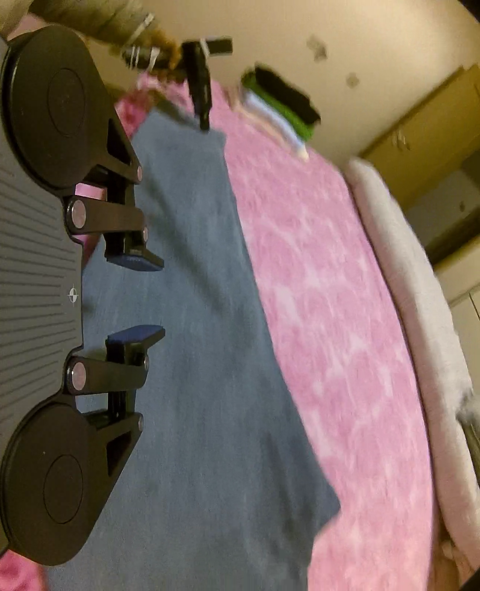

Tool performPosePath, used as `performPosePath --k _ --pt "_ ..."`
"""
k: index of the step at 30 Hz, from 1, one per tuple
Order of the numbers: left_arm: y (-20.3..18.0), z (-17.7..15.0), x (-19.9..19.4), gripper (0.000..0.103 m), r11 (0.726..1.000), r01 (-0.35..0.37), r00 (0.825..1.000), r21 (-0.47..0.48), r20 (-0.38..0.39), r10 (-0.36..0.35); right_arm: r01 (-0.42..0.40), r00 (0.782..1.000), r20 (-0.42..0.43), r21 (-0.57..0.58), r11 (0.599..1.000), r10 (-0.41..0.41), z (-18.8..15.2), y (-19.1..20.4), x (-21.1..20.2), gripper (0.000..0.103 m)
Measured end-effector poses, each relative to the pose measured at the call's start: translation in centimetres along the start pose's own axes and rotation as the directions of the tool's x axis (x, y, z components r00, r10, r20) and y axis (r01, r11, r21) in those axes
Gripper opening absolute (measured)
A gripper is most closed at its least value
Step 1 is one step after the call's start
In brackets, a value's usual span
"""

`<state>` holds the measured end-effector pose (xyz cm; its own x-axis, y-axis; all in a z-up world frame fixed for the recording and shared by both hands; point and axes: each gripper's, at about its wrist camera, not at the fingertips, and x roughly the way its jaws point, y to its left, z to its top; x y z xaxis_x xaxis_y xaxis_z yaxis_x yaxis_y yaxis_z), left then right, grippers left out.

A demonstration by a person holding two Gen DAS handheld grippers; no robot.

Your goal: Fold clothes

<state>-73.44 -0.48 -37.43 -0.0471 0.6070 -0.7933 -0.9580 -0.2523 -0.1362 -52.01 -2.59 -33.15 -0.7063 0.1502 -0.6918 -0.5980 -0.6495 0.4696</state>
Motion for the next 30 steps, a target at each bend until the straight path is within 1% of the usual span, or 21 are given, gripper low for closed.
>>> performPosePath --k 1,2,4,6,7,8,9,12,13,14,15,16,18,19,21,22,23,25,28,30 --pt "-0.2 0.0 0.1 0.022 1.0 -0.006 1.0 0.02 0.007 0.006 0.051 0.999 0.004 0.024 0.998 -0.052 -0.4 -0.6 -0.2 0.037" --pt "-0.5 0.0 0.2 0.014 0.999 -0.013 1.0 0.039 0.014 0.013 0.098 0.995 0.01 0.061 0.993 -0.099 -0.7 -1.4 -0.3 0.038" --pt "-0.9 0.1 0.3 0.008 0.997 -0.025 0.999 0.077 0.029 0.022 0.189 0.981 0.019 0.134 0.973 -0.193 -1.2 -2.9 -0.6 0.038" --pt "-0.9 0.1 -1.0 0.006 0.996 -0.009 0.998 0.092 0.062 0.003 0.255 0.962 0.048 0.197 0.947 -0.269 -1.2 -4.2 -1.2 0.038" --pt "-1.0 0.2 -1.9 0.006 0.995 0.001 0.996 0.103 0.093 -0.01 0.286 0.95 0.061 0.228 0.931 -0.306 -1.1 -4.8 -1.5 0.038" --pt "-1.2 0.3 -3.1 0.005 0.992 0.013 0.987 0.124 0.157 -0.033 0.315 0.936 0.072 0.26 0.913 -0.344 -1.1 -5.4 -1.8 0.038" --pt "-1.4 0.4 -4.3 0.005 0.99 0.025 0.975 0.139 0.217 -0.055 0.327 0.927 0.085 0.292 0.899 -0.364 -0.8 -6.0 -2.1 0.038" --pt "-0.3 -0.1 -6.6 0.007 0.993 0.081 0.938 0.089 0.33 -0.106 0.347 0.9 0.129 0.367 0.863 -0.416 -0.2 -7.1 -3.1 0.038" --pt "0.6 -0.6 -5.9 0.007 0.995 0.085 0.949 0.05 0.301 -0.096 0.345 0.897 0.138 0.372 0.862 -0.419 -0.2 -7.3 -3.3 0.038" --pt "1.2 -1.4 -4.3 0.003 0.998 0.051 0.967 0.028 0.248 -0.056 0.344 0.895 0.146 0.376 0.86 -0.421 -0.1 -7.5 -3.5 0.038" --pt "1.7 -2.1 -2.9 0.003 1.0 0.014 0.98 0.017 0.199 -0.017 0.356 0.896 0.124 0.375 0.856 -0.427 -0.2 -7.8 -3.2 0.038" --pt "1.3 -2.5 -2.2 0.0 0.998 -0.03 0.983 0.059 0.181 0.019 0.369 0.896 0.1 0.373 0.851 -0.432 -0.4 -8.0 -2.9 0.038" --pt "0.6 -3.2 -1.0 0.0 0.983 -0.115 0.984 0.144 0.15 0.093 0.394 0.896 0.053 0.369 0.842 -0.442 -0.6 -8.6 -2.4 0.038" --pt "0.5 -3.5 -0.5 0.0 0.975 -0.142 0.983 0.171 0.14 0.119 0.402 0.893 0.054 0.35 0.846 -0.446 -0.7 -8.4 -2.2 0.038" --pt "1.9 -2.6 -1.7 0.003 0.997 -0.05 0.988 0.067 0.151 0.04 0.422 0.887 0.053 0.313 0.851 -0.459 -0.9 -8.0 -1.9 0.038" --pt "2.5 -2.1 -2.2 0.004 1.0 -0.007 0.988 0.02 0.157 0.004 0.434 0.883 0.051 0.294 0.852 -0.467 -1.0 -7.8 -1.8 0.038" --pt "2.7 -1.6 -2.2 0.015 1.0 0.012 0.988 0.003 0.152 -0.012 0.436 0.881 0.053 0.293 0.851 -0.47 -0.9 -7.9 -1.8 0.038" --pt "3.1 -0.6 -2.2 0.024 0.998 0.05 0.989 -0.032 0.144 -0.045 0.44 0.878 0.056 0.292 0.849 -0.475 -0.7 -8.0 -2.0 0.038" --pt "3.5 0.8 -2.1 0.025 0.991 0.105 0.987 -0.077 0.131 -0.094 0.44 0.874 0.064 0.317 0.84 -0.482 0.1 -8.8 -1.5 0.038" --pt "2.4 1.5 -1.0 0.026 0.993 0.115 0.989 -0.022 0.1 -0.112 0.426 0.884 0.061 0.298 0.854 -0.463 1.1 -8.7 -0.8 0.038"
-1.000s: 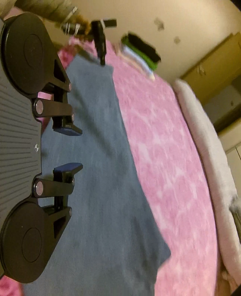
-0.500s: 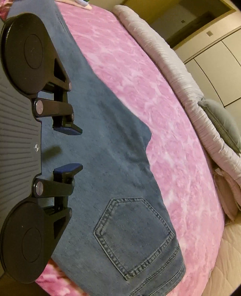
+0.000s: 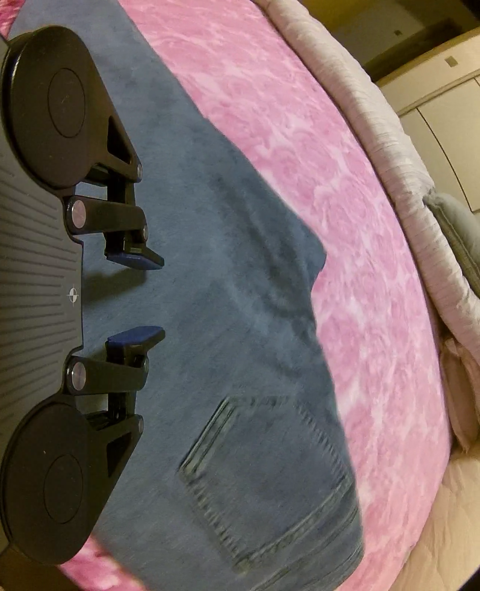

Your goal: Fold clothes

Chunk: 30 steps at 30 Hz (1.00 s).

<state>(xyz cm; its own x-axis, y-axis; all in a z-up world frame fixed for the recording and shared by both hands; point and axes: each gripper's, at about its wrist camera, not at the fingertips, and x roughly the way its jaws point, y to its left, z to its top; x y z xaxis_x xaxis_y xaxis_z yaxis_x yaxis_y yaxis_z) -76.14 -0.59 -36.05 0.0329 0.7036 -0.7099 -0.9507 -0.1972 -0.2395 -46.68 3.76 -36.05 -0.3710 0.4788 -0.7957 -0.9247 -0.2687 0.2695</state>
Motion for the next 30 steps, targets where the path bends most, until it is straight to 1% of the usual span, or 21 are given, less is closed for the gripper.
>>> performPosePath --k 2,4,5,6,7,8,10,13,14,15,16,17,18,19,20,22,23,25,27,29,30 --pt "-0.8 0.6 1.9 0.027 1.0 0.002 0.999 0.024 -0.039 -0.001 -0.051 0.999 -0.002 -0.065 0.997 0.051 0.7 1.5 0.7 0.038" --pt "-1.8 0.6 3.1 0.026 0.999 0.004 0.999 0.041 -0.052 -0.002 -0.108 0.994 -0.01 -0.136 0.985 0.107 1.3 3.4 1.5 0.038" --pt "-2.1 0.6 3.5 0.018 0.999 0.004 0.999 0.05 -0.054 -0.001 -0.142 0.99 -0.021 -0.174 0.974 0.14 1.5 4.2 2.0 0.038" --pt "-2.2 0.4 3.6 0.013 0.998 -0.01 0.999 0.06 -0.046 0.013 -0.179 0.984 -0.033 -0.224 0.958 0.176 1.7 5.3 2.6 0.038" --pt "-2.4 0.2 3.6 0.013 0.997 -0.023 0.999 0.07 -0.039 0.026 -0.216 0.976 -0.047 -0.273 0.937 0.212 1.9 6.4 3.1 0.038" --pt "-2.5 0.0 3.6 0.013 0.996 -0.036 0.999 0.077 -0.032 0.039 -0.26 0.965 -0.074 -0.347 0.901 0.25 1.8 7.7 3.7 0.038" --pt "-2.7 -0.2 3.2 0.013 0.996 -0.056 0.998 0.075 -0.025 0.058 -0.344 0.938 -0.135 -0.484 0.805 0.319 1.7 10.4 4.7 0.038" --pt "-4.2 0.3 1.9 0.014 0.984 -0.091 0.996 0.153 0.009 0.091 -0.429 0.9 -0.237 -0.622 0.655 0.365 1.1 13.9 6.0 0.038" --pt "-4.8 0.5 1.5 0.019 0.978 -0.098 0.995 0.182 0.02 0.095 -0.446 0.891 -0.263 -0.653 0.612 0.369 1.0 14.9 6.4 0.038" --pt "-5.6 0.8 1.1 0.023 0.972 -0.072 0.997 0.224 0.027 0.068 -0.453 0.887 -0.277 -0.676 0.581 0.369 0.9 15.6 6.8 0.038" --pt "-6.3 1.0 0.9 0.031 0.966 -0.037 0.999 0.257 0.021 0.033 -0.459 0.883 -0.29 -0.698 0.549 0.369 0.9 16.4 7.2 0.038" --pt "-7.3 1.1 1.0 0.037 0.952 0.03 1.0 0.304 -0.004 -0.03 -0.47 0.876 -0.301 -0.707 0.528 0.377 1.1 16.9 7.6 0.038" --pt "-8.3 1.3 1.1 0.038 0.932 0.097 0.995 0.349 -0.032 -0.092 -0.485 0.867 -0.313 -0.709 0.512 0.387 1.2 17.3 7.9 0.038" --pt "-9.3 1.4 1.3 0.041 0.905 0.16 0.987 0.393 -0.064 -0.147 -0.499 0.859 -0.327 -0.706 0.502 0.395 1.5 17.6 8.4 0.038" --pt "-10.7 1.3 2.1 0.041 0.873 0.2 0.98 0.445 -0.102 -0.173 -0.51 0.853 -0.341 -0.706 0.492 0.394 1.6 17.9 8.8 0.038" --pt "-13.4 0.9 3.7 0.041 0.796 0.277 0.96 0.538 -0.179 -0.213 -0.526 0.844 -0.366 -0.708 0.472 0.392 1.8 18.6 9.5 0.038" --pt "-14.9 0.4 4.6 0.039 0.765 0.29 0.956 0.575 -0.205 -0.208 -0.534 0.839 -0.378 -0.708 0.462 0.39 1.8 18.7 9.8 0.038" --pt "-16.6 -0.1 6.4 0.035 0.715 0.333 0.94 0.615 -0.275 -0.201 -0.543 0.834 -0.391 -0.709 0.45 0.389 2.1 18.9 10.0 0.038" --pt "-17.4 -0.9 8.1 0.034 0.667 0.352 0.929 0.657 -0.336 -0.159 -0.552 0.828 -0.403 -0.71 0.437 0.39 2.2 19.1 10.3 0.038" --pt "-17.8 -1.9 8.4 0.034 0.624 0.352 0.929 0.697 -0.341 -0.143 -0.553 0.827 -0.413 -0.722 0.416 0.382 2.0 19.3 10.5 0.038" --pt "-18.0 -2.1 8.5 0.034 0.612 0.348 0.931 0.711 -0.338 -0.137 -0.55 0.828 -0.417 -0.733 0.401 0.375 1.8 19.4 10.6 0.038"
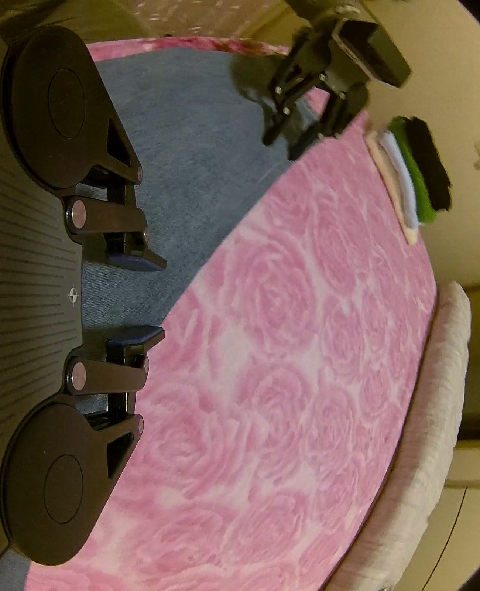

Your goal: Fold clothes

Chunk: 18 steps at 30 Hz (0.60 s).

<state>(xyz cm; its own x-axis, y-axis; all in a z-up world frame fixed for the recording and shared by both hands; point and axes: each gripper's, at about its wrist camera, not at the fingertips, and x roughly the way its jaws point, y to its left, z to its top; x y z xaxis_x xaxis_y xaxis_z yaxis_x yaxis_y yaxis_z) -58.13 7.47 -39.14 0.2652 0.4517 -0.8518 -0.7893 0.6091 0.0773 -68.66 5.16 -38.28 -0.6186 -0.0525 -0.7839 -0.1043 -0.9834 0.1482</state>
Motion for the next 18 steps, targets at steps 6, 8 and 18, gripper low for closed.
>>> performPosePath --k 6,8,18 --pt "-1.6 0.5 0.4 0.026 0.996 -0.018 1.0 0.093 -0.018 0.02 0.008 0.999 -0.039 -0.097 0.995 -0.011 0.1 0.8 0.9 0.038" --pt "-2.2 0.6 0.5 0.017 0.992 -0.024 0.999 0.125 -0.021 0.027 0.015 0.999 -0.043 -0.119 0.993 -0.02 0.1 1.0 1.0 0.037" --pt "-3.5 -0.1 -0.8 0.001 0.984 -0.131 0.991 0.124 0.057 0.124 0.07 0.996 -0.036 -0.264 0.962 -0.082 0.0 2.5 1.4 0.004"
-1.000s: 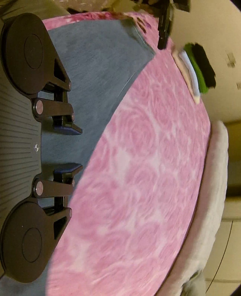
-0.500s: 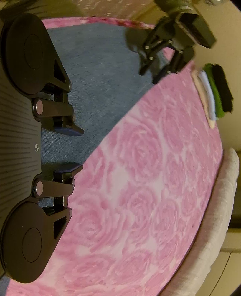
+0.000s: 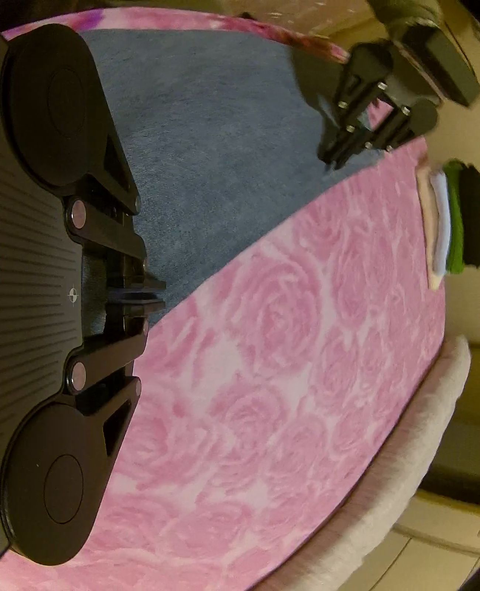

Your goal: Fold clothes

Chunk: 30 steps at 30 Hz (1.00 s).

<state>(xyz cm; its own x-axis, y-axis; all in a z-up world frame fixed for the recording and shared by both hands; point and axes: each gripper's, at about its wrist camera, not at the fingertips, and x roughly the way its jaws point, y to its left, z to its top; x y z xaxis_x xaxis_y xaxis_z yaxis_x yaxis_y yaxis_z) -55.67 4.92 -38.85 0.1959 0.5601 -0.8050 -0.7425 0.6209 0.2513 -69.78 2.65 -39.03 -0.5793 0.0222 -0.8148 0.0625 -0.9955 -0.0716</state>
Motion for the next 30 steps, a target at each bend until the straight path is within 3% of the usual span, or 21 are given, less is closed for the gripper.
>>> performPosePath --k 5,10,13,17,21,24,26,30 --pt "0.4 0.5 1.2 0.005 0.999 0.02 0.999 0.035 -0.03 -0.019 -0.06 0.998 -0.013 0.022 0.998 0.06 0.2 -1.1 0.4 0.007" --pt "0.2 0.7 1.3 0.001 0.997 0.029 0.999 0.077 -0.04 -0.026 -0.075 0.997 -0.011 0.011 0.997 0.075 0.4 -1.3 0.6 0.008" --pt "-0.8 0.5 0.3 0.0 0.994 -0.033 0.999 0.102 -0.004 0.034 -0.039 0.999 -0.021 -0.03 0.999 0.038 0.7 -0.5 0.4 0.0" --pt "0.3 0.6 -2.4 0.001 0.997 -0.082 0.992 0.0 0.099 0.082 0.0 1.0 0.004 -0.047 0.999 0.0 0.5 -0.2 -0.4 0.0" --pt "0.9 1.0 -2.3 0.002 0.996 -0.081 0.991 -0.025 0.101 0.083 0.066 0.996 0.063 0.008 0.998 -0.067 0.5 -1.6 -1.6 0.0" --pt "0.9 0.6 1.3 0.002 0.998 -0.069 0.997 -0.004 0.024 0.069 0.054 0.998 0.034 0.076 0.996 -0.057 -0.1 -2.7 -1.1 0.0" --pt "0.8 0.2 2.3 0.001 0.997 -0.081 0.996 -0.002 0.026 0.081 0.053 0.999 -0.003 0.11 0.992 -0.053 -0.8 -3.1 -0.9 0.001" --pt "1.8 -0.5 1.6 0.006 0.994 -0.089 0.995 -0.07 0.035 0.091 0.052 0.998 0.025 0.246 0.968 -0.06 -2.6 -4.0 -2.2 0.01"
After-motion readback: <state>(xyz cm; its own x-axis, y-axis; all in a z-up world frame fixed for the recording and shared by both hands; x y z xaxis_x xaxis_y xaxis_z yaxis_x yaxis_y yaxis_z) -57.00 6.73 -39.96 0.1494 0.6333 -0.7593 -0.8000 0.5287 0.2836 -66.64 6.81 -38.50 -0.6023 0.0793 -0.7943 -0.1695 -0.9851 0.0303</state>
